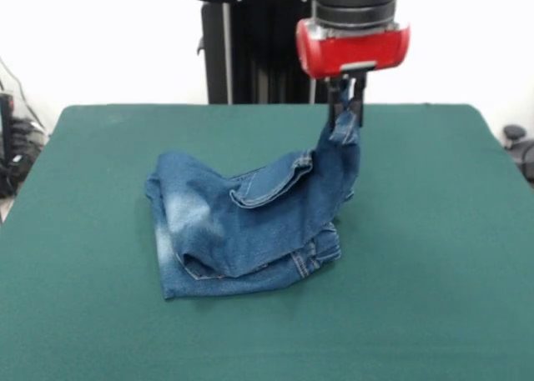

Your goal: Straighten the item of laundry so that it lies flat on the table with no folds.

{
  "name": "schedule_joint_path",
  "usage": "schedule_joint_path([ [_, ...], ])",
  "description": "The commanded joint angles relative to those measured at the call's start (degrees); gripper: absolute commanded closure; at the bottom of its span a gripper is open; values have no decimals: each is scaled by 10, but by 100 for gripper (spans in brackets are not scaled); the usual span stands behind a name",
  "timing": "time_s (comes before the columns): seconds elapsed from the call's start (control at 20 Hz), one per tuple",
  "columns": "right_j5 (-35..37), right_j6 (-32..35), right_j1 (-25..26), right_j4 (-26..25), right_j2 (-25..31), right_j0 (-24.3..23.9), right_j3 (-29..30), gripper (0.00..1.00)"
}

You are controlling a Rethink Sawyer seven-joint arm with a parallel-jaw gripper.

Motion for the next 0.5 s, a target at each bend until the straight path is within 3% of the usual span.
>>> schedule_joint_path([
  [0.05, -3, 142, 21, 42, -17, 10, 30, 100],
  [0.5, -32, 132, 17, 60, -20, 8, 60, 100],
])
